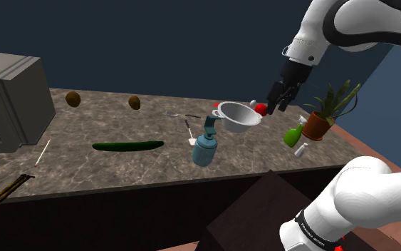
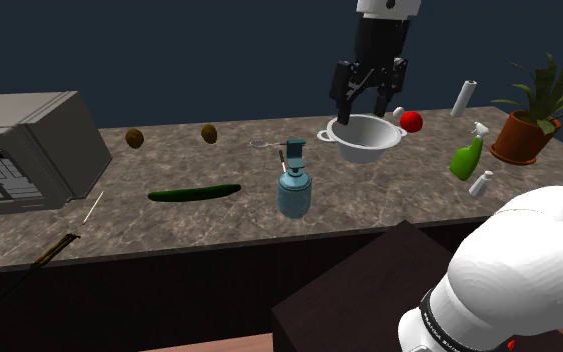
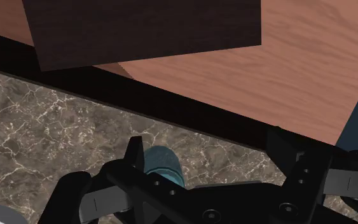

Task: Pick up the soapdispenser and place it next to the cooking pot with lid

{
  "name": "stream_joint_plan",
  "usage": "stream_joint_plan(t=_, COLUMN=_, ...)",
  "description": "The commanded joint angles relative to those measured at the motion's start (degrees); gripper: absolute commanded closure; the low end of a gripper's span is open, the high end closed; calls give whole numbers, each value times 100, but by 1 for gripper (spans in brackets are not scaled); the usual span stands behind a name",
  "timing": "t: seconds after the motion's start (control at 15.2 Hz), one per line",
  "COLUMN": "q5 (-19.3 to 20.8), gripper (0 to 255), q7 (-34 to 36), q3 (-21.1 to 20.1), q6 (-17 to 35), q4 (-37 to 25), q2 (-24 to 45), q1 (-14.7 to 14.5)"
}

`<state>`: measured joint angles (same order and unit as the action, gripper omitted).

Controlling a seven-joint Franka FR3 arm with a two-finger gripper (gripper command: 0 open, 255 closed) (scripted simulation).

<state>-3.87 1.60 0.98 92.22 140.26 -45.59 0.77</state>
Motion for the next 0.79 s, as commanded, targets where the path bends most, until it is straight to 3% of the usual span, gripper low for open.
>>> stream_joint_plan(t=0.0, q5=0, gripper=0, q7=0, q3=0, q6=0, q4=0, q2=0, q1=0)
stream_joint_plan(t=0.73, q5=51, gripper=0, q7=1038, q3=-619, q6=3162, q4=1085, q2=1200, q1=289)
